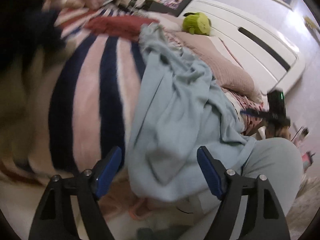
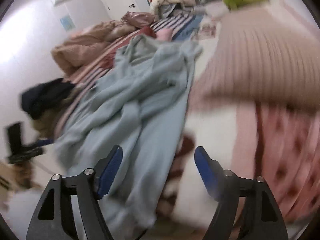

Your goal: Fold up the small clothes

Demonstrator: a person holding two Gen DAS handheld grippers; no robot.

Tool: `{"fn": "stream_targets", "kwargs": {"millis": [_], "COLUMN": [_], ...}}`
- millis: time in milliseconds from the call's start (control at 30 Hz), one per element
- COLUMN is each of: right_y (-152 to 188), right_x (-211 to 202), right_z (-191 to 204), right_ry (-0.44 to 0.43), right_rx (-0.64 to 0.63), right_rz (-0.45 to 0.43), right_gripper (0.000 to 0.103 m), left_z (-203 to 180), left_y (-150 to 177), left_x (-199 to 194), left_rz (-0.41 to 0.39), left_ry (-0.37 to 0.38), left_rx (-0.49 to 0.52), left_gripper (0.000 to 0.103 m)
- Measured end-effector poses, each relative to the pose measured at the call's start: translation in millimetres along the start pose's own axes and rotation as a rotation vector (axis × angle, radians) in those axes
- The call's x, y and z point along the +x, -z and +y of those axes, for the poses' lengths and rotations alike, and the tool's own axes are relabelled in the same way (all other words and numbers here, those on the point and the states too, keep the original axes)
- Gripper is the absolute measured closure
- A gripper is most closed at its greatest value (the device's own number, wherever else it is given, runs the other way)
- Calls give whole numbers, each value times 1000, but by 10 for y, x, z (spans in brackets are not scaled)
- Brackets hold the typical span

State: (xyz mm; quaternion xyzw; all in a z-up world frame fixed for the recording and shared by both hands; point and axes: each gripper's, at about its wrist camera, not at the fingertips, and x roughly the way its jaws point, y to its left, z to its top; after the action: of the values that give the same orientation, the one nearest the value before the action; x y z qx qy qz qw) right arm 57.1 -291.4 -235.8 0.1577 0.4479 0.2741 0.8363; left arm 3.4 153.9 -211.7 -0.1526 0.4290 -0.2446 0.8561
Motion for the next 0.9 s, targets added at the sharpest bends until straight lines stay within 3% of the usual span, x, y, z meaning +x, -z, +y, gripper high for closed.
{"fn": "stream_targets", "kwargs": {"millis": [200,267,400,467,500,567,633,700,900], "right_y": [630,726,795,751,718,644,570,485,250], "right_x": [84,149,363,447,492,567,592,583,251], "right_z": [-332,-368,-322,-244,-181,-52,54,143,338], "right_ry": [-255,-287,-465,-525,-552,-589,-586,-568,-617], "right_rx": [263,317,385,376,367,343,310,273,213], "right_rz": [-7,0,7,10,10,19,20,13,-110], "right_gripper": [30,30,29,30,31,39,64,87,92], "left_z": [322,343,342,317,297,243,183,121,-169], "left_y": [378,424,448,416,399,352,316,248,-72], "left_x": [368,521,669,717,739,762,741,692,221], "left_rz": [14,16,-24,-38,-38,-37,-44,-64,-188], "left_ry": [159,201,332,379,386,395,415,416,436], "left_rx": [-208,-252,-318,-339,-342,-334,-319,-305,-207], "left_gripper": [28,28,29,39,49,62,88,89,92]}}
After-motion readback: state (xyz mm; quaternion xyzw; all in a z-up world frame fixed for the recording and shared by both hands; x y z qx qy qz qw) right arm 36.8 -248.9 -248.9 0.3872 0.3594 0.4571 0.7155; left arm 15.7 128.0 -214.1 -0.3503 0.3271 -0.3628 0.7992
